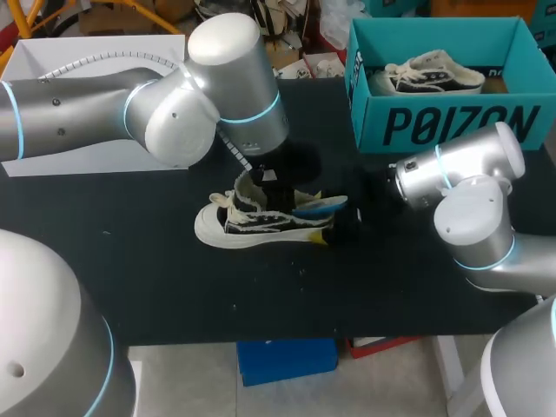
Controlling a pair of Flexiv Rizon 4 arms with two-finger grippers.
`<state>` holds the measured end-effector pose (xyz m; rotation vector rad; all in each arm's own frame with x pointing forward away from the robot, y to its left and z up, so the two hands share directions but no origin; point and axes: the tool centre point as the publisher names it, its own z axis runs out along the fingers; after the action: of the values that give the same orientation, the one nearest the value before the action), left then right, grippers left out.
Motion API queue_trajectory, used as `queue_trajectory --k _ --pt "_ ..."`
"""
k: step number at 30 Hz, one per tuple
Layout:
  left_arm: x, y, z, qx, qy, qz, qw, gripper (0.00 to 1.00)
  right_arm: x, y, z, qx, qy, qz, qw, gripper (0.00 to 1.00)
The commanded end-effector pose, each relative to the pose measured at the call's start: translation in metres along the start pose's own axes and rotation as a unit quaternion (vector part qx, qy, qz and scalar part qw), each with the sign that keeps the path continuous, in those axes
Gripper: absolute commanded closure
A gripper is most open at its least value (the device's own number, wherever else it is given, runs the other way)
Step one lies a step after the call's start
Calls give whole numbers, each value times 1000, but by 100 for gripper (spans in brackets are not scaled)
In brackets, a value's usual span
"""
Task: Take the shoe out of the shoebox, open the shoe tongue, remove and reinsert the insole, then place the shoe into the shoebox
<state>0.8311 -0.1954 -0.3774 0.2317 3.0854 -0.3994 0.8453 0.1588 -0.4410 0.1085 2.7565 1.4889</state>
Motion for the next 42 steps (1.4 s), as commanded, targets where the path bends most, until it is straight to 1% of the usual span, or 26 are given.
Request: queue_trajectory --k 1,6,9,16,19,21,25,27,29,31,33,34,35,37,38,40,41,42 --pt "10 3 2 2 -14 14 1000 0 0 0 2 1 0 1 1000 100" --pt "15 1 5 8 -34 32 999 0 0 0 2 1 0 1 1000 100" --pt "17 -4 5 9 -49 43 998 0 0 0 2 1 0 1 1000 100" --pt "6 -19 13 3 -71 54 996 0 0 0 2 1 0 1 1000 100" --pt "0 -25 16 2 -77 59 995 7 0 0 2 1 0 1 1000 100" --pt "-4 -30 17 3 -82 63 995 9 0 0 2 1 0 1 1000 100" --pt "-8 -39 19 2 -93 67 993 16 0 0 2 1 0 1 1000 100" --pt "-10 -42 19 5 -95 65 993 24 0 0 2 1 0 1 1000 100" --pt "-13 -45 20 6 -97 65 993 27 0 0 2 1 0 1 1000 100" --pt "-15 -47 21 7 -98 65 993 27 0 0 2 1 0 1 1000 100" --pt "-16 -49 21 8 -100 64 993 31 0 0 2 1 0 1 1000 100" --pt "-16 -49 21 9 -101 64 993 36 0 0 2 1 0 1 1000 100" --pt "-16 -50 22 9 -101 63 993 47 0 0 2 1 0 1 1000 100" --pt "-15 -50 22 9 -103 62 993 64 0 0 2 1 0 1 1000 100" --pt "-15 -50 22 8 -105 61 993 68 0 0 2 1 0 1 1000 100" --pt "-15 -50 23 6 -108 59 992 87 0 0 2 1 0 1 1000 100" --pt "-15 -50 23 6 -109 58 992 100 0 0 2 1 0 1 1000 100" --pt "-15 -50 24 7 -110 55 992 100 0 0 2 1 0 1 1000 100"
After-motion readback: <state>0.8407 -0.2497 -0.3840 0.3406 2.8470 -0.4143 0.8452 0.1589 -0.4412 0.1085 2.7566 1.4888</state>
